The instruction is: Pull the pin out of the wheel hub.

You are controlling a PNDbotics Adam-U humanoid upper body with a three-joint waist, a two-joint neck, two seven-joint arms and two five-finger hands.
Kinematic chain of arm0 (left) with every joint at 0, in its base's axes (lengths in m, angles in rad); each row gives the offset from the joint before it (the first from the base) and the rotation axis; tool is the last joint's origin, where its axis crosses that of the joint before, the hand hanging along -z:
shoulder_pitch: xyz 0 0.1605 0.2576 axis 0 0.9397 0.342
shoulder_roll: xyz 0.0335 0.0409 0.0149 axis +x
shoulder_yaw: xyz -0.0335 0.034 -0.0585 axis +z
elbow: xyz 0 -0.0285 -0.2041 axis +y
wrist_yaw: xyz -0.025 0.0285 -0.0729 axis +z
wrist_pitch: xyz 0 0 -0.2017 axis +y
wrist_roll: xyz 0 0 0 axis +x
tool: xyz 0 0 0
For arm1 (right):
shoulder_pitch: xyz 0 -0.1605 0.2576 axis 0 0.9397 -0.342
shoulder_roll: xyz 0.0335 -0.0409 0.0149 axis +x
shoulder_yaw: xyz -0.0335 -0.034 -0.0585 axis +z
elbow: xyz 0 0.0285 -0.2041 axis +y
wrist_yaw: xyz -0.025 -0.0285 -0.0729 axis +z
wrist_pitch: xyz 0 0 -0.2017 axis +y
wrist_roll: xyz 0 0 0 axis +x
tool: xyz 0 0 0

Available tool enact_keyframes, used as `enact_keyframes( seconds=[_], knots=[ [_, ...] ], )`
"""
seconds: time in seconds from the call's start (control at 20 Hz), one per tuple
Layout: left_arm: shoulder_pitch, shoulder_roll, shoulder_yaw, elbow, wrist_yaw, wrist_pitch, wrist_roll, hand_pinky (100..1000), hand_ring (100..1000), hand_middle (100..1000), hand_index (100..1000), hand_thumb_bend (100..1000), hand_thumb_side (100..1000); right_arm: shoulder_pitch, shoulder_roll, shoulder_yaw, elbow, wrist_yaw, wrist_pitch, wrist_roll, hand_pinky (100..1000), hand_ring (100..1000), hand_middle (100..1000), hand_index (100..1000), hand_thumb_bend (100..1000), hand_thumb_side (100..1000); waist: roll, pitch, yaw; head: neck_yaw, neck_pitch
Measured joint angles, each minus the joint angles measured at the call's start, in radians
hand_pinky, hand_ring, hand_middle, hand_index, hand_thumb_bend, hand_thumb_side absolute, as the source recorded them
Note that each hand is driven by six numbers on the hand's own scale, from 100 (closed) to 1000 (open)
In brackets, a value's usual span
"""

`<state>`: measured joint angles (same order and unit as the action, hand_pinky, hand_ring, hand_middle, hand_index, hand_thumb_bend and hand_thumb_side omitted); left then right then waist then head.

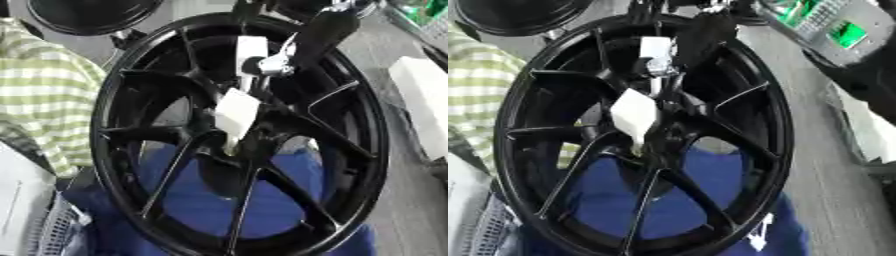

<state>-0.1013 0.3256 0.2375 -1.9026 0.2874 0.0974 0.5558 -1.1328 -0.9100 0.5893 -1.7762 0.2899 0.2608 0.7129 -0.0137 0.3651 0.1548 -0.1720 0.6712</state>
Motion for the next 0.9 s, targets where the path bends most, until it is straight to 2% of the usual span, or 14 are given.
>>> enact_keyframes(
  seconds=[0.9],
  knots=[
    [-0.005, -0.001, 0.000, 0.000, 0.003, 0.003, -0.003, 707, 566, 581, 727, 478, 573, 0.009, 0.008, 0.002, 0.061, 0.053, -0.012, -0.006, 842, 855, 789, 867, 330, 593, -0.004, 0.035, -0.001, 0.000, -0.015]
  ],
)
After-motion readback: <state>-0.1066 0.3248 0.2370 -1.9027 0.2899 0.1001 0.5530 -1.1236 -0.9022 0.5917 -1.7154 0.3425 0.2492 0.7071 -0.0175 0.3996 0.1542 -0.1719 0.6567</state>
